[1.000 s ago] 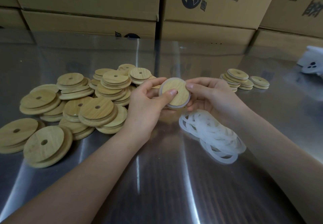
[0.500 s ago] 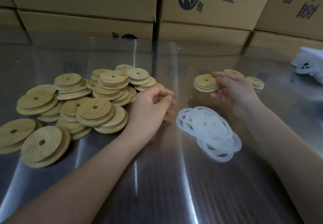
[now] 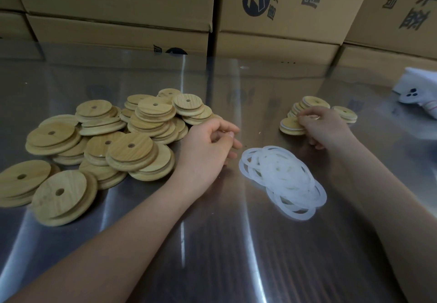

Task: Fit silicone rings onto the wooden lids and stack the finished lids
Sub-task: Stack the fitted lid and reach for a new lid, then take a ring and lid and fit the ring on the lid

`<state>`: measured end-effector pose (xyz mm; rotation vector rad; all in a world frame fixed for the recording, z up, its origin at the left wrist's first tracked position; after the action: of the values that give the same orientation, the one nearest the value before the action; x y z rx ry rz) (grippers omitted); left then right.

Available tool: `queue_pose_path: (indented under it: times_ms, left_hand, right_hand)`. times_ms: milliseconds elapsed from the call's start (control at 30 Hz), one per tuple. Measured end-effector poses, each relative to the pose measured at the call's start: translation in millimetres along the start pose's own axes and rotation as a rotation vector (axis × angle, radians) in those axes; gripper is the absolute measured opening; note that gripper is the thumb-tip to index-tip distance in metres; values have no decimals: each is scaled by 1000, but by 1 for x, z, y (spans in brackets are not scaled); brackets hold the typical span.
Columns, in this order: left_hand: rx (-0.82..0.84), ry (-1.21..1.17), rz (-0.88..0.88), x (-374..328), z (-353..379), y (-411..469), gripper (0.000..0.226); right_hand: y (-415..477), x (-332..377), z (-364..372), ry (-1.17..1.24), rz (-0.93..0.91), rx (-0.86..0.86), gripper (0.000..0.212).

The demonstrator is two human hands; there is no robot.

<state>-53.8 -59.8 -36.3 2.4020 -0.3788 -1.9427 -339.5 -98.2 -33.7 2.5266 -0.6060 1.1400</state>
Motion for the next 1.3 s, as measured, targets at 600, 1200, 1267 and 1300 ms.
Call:
queue_pose_path:
  times_ms: [600, 1200, 1267, 1300]
  left_hand:
    - [12, 47, 24, 1, 2, 1, 29]
    - [-123, 490, 256, -13, -6, -1, 20]
    - [-178, 589, 293, -18, -10, -3, 20]
    - [-203, 640, 312, -21, -12, -4, 19]
  right_hand:
    - [-4, 7, 10, -372, -152, 56, 56]
    - [-6, 7, 9, -333, -110, 49, 54]
    - [-7, 7, 9, -341, -108, 50, 54]
    - [-7, 7, 9, -347, -105, 53, 54]
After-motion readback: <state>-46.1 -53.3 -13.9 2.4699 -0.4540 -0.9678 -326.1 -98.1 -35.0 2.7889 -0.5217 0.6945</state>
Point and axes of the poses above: each hand's wrist, its own y-axis towards the middle knuckle, its own z-axis out of the palm, x = y × z, the point moved 7 cm from there along y, towards the middle knuckle, and after that the axes turned 4 degrees about y, right-handed, at the moved point
